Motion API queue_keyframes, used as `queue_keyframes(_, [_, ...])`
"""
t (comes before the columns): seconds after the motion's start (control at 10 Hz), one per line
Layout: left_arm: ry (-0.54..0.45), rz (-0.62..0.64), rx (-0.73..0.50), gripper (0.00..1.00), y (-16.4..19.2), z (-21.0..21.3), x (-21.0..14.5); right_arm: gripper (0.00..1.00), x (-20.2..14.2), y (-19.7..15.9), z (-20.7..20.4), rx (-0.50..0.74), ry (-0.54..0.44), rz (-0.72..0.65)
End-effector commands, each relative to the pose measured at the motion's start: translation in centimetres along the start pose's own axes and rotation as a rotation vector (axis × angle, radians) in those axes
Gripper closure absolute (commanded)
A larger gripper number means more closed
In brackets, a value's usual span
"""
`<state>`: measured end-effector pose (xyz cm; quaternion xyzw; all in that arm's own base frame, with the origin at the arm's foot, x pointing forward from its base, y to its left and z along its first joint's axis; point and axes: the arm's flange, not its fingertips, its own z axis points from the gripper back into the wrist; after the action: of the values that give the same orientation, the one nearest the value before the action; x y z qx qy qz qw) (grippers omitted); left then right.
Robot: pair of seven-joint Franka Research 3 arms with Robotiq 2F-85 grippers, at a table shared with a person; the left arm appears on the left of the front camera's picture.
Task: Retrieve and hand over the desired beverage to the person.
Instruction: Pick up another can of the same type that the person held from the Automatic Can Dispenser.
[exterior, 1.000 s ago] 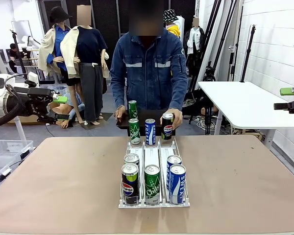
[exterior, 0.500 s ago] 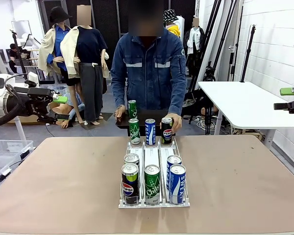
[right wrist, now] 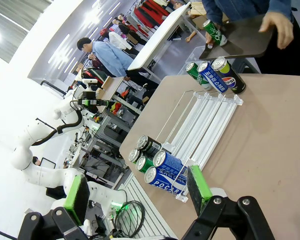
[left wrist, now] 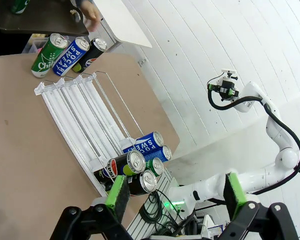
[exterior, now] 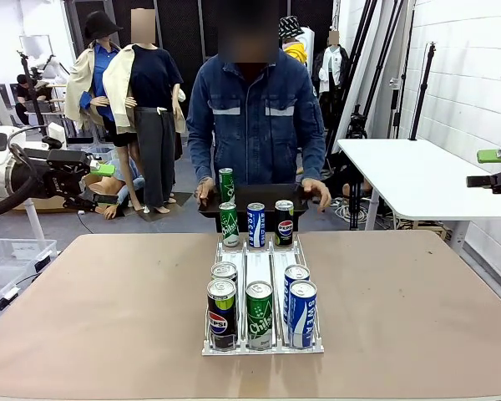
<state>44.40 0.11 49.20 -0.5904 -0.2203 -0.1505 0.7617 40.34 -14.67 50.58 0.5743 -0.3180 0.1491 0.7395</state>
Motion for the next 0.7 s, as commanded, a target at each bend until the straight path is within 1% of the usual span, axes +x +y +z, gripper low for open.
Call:
queue_keyframes(0.0, [-0.003,0.000,-0.005,0.00,0.0,0.1,0.0,0.00,0.0,0.1,0.0,0.013,-0.005,0.003])
queue_keyframes(0.2, [0.000,0.000,0.000,0.00,0.0,0.0,0.0,0.00,0.0,0.1,0.0,0.013,-0.005,0.003])
queue_keyframes(0.4, [0.022,0.022,0.052,0.00,-1.5,-0.6,-0.2,0.00,0.0,0.1,0.0,0.013,-0.005,0.003])
queue_keyframes(0.5, [0.037,0.025,0.119,0.00,-2.6,-1.2,-0.3,0.00,0.0,0.1,0.0,0.013,-0.005,0.003])
queue_keyframes(0.6, [0.075,0.005,0.164,0.00,-4.3,-2.3,-0.4,0.00,0.0,0.1,0.0,0.013,-0.005,0.003])
